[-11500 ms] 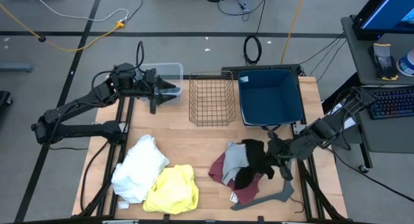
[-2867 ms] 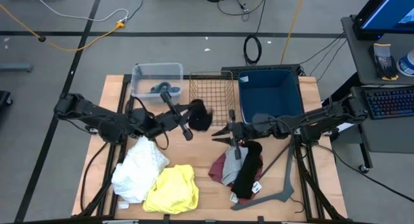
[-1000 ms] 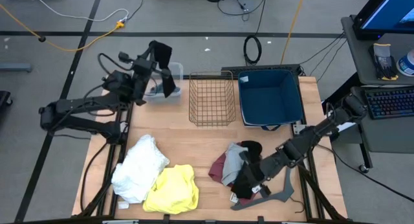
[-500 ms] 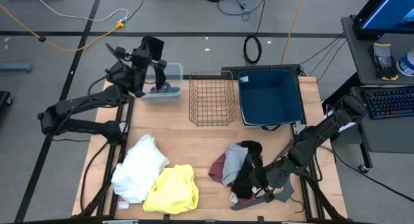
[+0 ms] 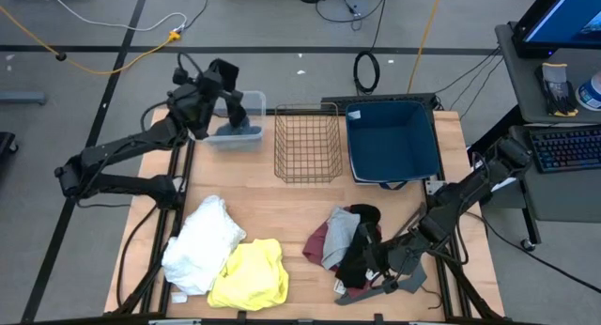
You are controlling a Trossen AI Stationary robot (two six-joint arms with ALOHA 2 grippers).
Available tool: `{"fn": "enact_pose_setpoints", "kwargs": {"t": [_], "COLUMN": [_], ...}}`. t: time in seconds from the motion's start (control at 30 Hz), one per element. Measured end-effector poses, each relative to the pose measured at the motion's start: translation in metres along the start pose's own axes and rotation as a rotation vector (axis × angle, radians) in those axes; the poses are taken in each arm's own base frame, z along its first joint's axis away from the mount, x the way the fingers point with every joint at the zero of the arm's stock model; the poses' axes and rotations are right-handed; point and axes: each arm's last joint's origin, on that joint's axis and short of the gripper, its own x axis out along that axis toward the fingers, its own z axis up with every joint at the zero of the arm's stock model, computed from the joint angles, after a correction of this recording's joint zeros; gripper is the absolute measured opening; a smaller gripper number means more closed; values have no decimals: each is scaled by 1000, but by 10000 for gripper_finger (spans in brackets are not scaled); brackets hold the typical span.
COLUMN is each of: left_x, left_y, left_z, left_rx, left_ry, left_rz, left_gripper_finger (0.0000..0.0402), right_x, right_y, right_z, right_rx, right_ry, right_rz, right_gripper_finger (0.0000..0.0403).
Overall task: Pick & Place Cloths
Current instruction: Put the black sock into the transparent container
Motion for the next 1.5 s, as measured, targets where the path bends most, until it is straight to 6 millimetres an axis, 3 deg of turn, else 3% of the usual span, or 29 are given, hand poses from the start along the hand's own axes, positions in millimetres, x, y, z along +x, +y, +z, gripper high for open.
{"fn": "enact_pose_setpoints", "kwargs": {"t": [0.9, 1.5], "left_x": [-9, -6], "left_y": [-22, -14], "left_z": [-48, -74], "left_rx": [46, -67], "left_ry": [340, 582], "left_rz": [-312, -390], "left_gripper_finger": [0, 0], "right_x": [1, 0], "right_y": [0, 0], "right_z": [1, 2], "right_rx": [13, 41], "right_ry": [-44, -48], "right_rz": [12, 14], "right_gripper_finger": [1, 1]}}
